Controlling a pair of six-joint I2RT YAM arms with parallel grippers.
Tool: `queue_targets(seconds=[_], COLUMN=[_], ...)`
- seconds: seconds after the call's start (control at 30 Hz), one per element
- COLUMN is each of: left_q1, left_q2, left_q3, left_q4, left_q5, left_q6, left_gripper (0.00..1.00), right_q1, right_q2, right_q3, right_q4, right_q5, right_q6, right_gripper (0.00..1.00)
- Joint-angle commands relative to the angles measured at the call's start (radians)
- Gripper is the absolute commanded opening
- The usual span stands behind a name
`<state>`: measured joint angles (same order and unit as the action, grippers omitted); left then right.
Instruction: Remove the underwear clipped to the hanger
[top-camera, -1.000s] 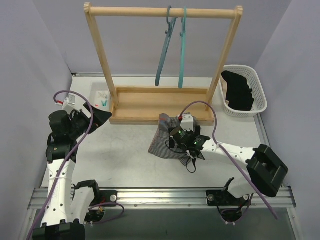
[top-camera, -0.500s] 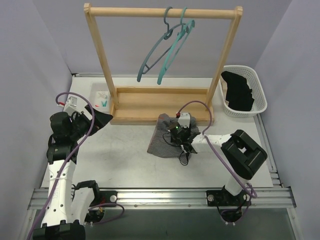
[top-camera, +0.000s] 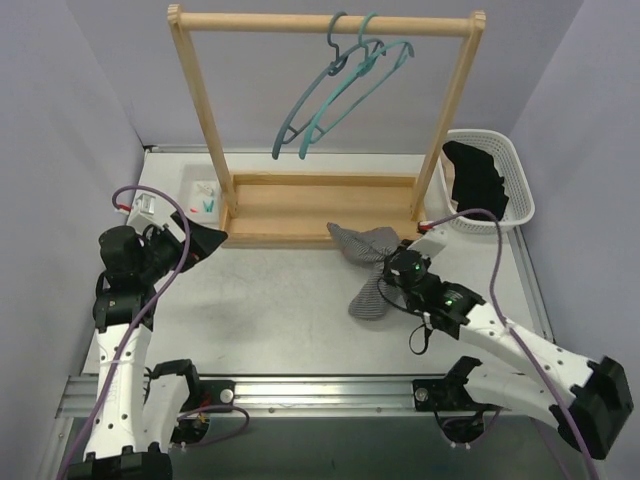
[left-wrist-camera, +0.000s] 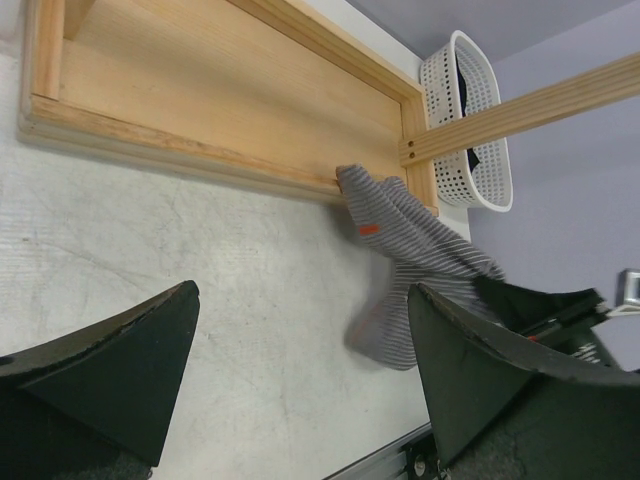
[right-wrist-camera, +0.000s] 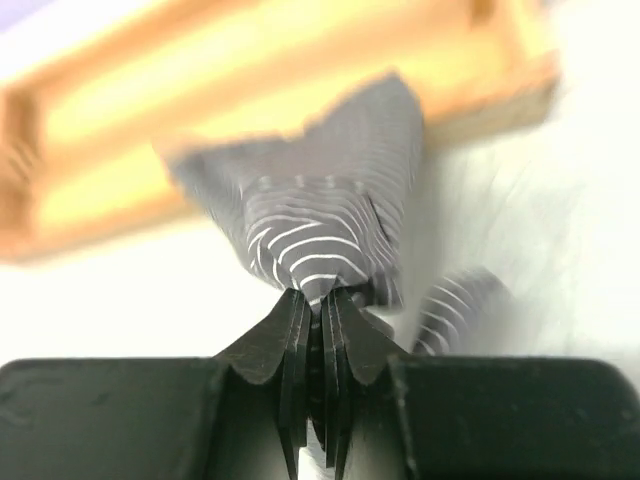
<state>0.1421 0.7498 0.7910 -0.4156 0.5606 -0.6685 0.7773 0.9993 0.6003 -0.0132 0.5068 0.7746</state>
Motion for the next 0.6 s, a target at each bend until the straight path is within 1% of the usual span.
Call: queue_targets(seconds=[0.0, 0.03, 0.1, 0.13, 0.17, 0.27, 0.3, 0.33, 0.37, 0.4, 0.43, 0.47, 0.5, 0.53, 0.57], left_q1=[-0.009, -0.01, -0.015, -0.018, -0.022, -0.041, -0.044, -0.053, -0.058, -0.061, -0.065, -0.068, -0.072, -0.072, -0.073], left_q2=[-0.02, -0.017, -0.006, -0.003, 0.005, 0.019, 0.023, 0.028, 0.036, 0.043, 0.046, 0.052, 0.06, 0.06, 0.06], left_q3=[-0.01, -0.015, -0.018, -0.019, -0.019, -0.01, -0.006, -0.004, 0.0, 0.001, 0.001, 0.001, 0.004, 0.007, 0.01], left_q4=[0.035, 0.043, 0.054, 0.06, 0.066, 0.077, 0.08, 0.084, 0.089, 0.107, 0.116, 0.124, 0.129, 0.13, 0.126], left_q5=[0.05, 0.055, 0.068, 0.084, 0.091, 0.114, 0.122, 0.128, 0.139, 0.142, 0.147, 0.15, 0.151, 0.15, 0.15], left_q6=[0.0, -0.003, -0.005, -0.003, -0.002, 0.007, 0.009, 0.009, 0.004, 0.0, -0.003, -0.008, -0.011, -0.011, -0.008], left_gripper=[0.94, 0.94, 0.94, 0.94, 0.94, 0.94, 0.94, 0.94, 0.94, 0.94, 0.94, 0.94, 0.94, 0.94, 0.94], right_q1=[-0.053, -0.141, -0.241, -0.295, -0.423, -0.62, -0.741, -0.806, -0.855, -0.951, -0.993, -1.027, -1.067, -1.107, -1.118], right_q2=[-0.088, -0.07, -0.027, 0.016, 0.03, 0.036, 0.032, 0.027, 0.033, 0.045, 0.092, 0.122, 0.152, 0.185, 0.252], right_q3=[0.072, 0.079, 0.111, 0.122, 0.137, 0.176, 0.225, 0.249, 0.288, 0.326, 0.422, 0.473, 0.522, 0.63, 0.68], right_q4=[-0.218, -0.22, -0.202, -0.185, -0.139, -0.067, -0.054, -0.042, -0.027, -0.021, -0.018, -0.018, -0.018, -0.016, -0.016], right_q5=[0.185, 0.164, 0.122, 0.06, 0.02, -0.157, -0.195, -0.23, -0.297, -0.336, -0.371, -0.436, -0.468, -0.481, -0.485], right_q6=[0.084, 0.071, 0.017, -0.007, -0.061, -0.119, -0.15, -0.164, -0.173, -0.182, -0.196, -0.195, -0.193, -0.19, -0.19], right_gripper=[0.0, 0.0, 0.0, 0.0, 0.0, 0.0, 0.0, 0.0, 0.0, 0.0, 0.0, 0.0, 0.0, 0.0, 0.0])
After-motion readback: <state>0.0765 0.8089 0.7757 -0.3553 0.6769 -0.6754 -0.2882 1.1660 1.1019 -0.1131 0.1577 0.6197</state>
